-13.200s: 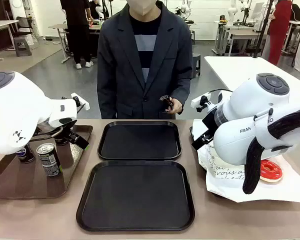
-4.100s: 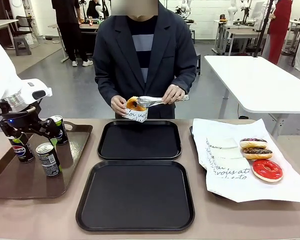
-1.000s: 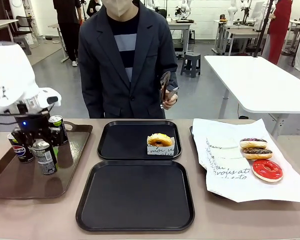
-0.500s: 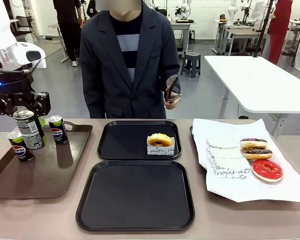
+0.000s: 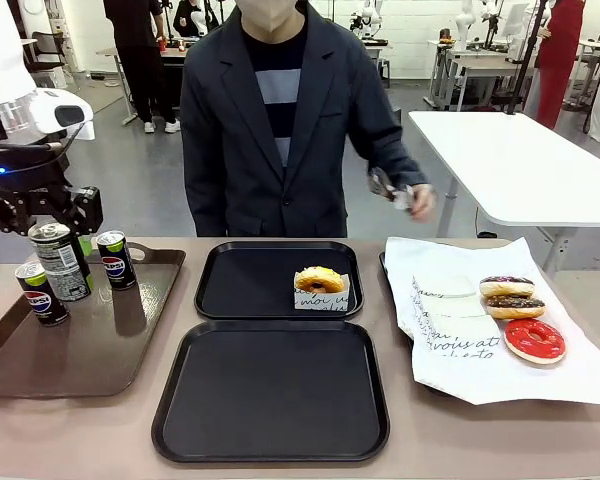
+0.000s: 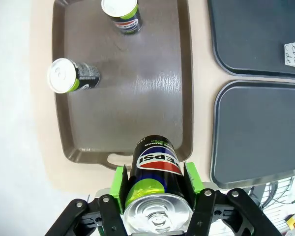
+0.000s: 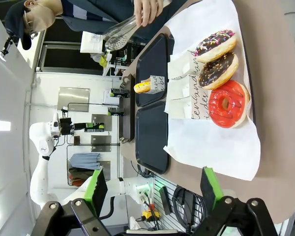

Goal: Set up donuts and drinks on trays.
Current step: Pick up one Pepsi coke and place it on the Flat Tray.

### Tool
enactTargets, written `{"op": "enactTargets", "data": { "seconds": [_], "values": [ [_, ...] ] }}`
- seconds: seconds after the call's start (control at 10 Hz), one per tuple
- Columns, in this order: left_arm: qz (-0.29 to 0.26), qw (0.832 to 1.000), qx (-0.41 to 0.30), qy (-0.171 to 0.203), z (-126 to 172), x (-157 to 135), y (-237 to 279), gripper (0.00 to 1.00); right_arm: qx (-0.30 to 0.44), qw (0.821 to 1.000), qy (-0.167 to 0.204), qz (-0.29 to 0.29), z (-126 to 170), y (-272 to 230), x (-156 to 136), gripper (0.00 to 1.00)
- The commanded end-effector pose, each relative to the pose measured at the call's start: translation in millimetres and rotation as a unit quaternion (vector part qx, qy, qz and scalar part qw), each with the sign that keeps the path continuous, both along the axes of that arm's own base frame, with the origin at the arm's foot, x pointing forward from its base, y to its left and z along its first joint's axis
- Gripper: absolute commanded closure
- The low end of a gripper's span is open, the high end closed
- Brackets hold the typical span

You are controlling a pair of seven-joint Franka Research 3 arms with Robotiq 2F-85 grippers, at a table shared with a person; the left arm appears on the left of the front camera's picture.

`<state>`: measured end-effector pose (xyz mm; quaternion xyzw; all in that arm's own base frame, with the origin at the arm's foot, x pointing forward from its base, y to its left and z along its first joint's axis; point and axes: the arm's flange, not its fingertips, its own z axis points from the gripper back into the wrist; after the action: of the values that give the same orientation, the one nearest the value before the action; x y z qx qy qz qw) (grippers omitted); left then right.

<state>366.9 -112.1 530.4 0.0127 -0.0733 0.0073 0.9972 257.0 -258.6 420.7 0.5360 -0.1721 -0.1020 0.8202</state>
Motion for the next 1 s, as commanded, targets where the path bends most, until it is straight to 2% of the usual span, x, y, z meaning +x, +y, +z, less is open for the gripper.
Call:
{"op": "enactTargets", "data": {
  "seconds": [0.0,0.2,0.5,0.7,0.9],
  "values": [
    [-0.008,1.000,0.016,-0.006,2.9,33.4,-37.3,0.43,0.004,1.000,-0.010,0.001,0.6,-0.3,0.2,0.00],
    [-0.026,0.999,0.035,-0.013,-2.9,68.7,-87.8,0.43,0.004,1.000,-0.010,0.001,0.6,-0.3,0.2,0.00],
    [-0.047,0.998,0.034,-0.032,-21.8,102.2,-154.1,0.43,0.004,1.000,-0.010,0.001,0.6,-0.3,0.2,0.00],
    [-0.054,0.997,0.037,-0.050,-37.9,117.1,-186.8,0.43,0.004,1.000,-0.010,0.001,0.6,-0.3,0.2,0.00],
    [-0.054,0.998,0.039,-0.023,-39.0,109.5,-184.0,0.43,0.004,1.000,-0.010,0.001,0.6,-0.3,0.2,0.00]
  ]
}}
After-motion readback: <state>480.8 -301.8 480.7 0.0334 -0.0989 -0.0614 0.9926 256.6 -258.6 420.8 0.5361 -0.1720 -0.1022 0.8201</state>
